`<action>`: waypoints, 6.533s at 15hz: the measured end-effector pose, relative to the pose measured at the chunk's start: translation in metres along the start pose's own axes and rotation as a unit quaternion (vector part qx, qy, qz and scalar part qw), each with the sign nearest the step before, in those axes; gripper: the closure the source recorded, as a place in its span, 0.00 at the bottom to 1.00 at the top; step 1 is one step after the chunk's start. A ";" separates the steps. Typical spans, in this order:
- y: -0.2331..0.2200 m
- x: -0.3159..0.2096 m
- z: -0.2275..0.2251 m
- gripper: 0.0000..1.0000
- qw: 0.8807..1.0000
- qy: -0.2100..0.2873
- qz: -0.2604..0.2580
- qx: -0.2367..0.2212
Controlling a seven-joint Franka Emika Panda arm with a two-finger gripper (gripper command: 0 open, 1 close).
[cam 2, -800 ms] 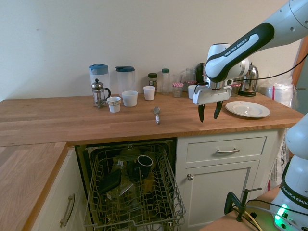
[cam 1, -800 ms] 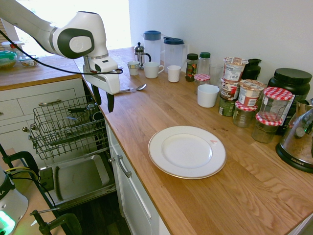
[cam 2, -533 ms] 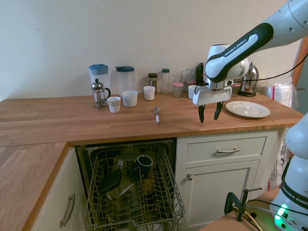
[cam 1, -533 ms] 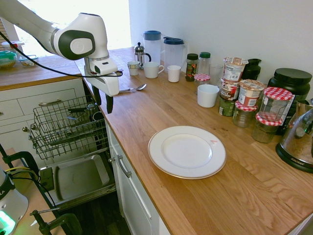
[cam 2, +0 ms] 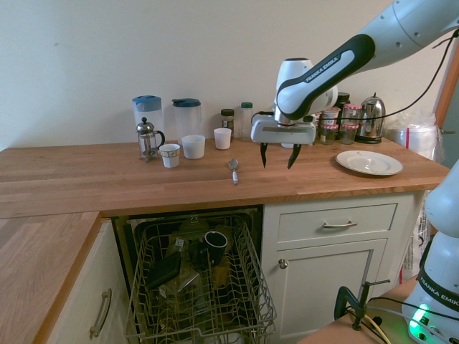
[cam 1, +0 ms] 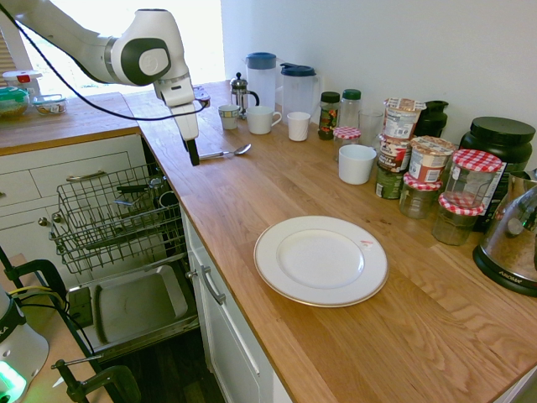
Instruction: Put the spoon in the dishwasher
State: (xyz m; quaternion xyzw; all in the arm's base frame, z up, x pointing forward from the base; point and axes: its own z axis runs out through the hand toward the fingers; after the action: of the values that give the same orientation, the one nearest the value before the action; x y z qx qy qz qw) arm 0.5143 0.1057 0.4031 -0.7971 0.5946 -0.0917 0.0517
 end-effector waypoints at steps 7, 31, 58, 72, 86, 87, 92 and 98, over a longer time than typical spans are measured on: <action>-0.119 -0.014 0.044 0.00 0.999 0.022 0.040 0.012; -0.159 -0.018 0.097 1.00 0.999 -0.004 0.023 -0.031; -0.005 -0.127 -0.016 1.00 0.995 -0.083 -0.053 -0.011; 0.064 -0.262 0.053 1.00 0.988 -0.099 -0.103 -0.050; 0.113 -0.288 0.191 1.00 0.985 -0.107 -0.079 -0.107; 0.114 -0.286 0.200 1.00 0.985 -0.107 -0.075 -0.109; 0.108 -0.281 0.230 0.00 0.986 -0.105 -0.060 -0.113; 0.091 -0.278 0.244 0.00 0.987 -0.104 -0.055 -0.109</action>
State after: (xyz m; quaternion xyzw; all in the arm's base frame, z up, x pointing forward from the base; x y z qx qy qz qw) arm 0.4025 0.3397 0.1237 -0.8346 0.5478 0.0540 0.0208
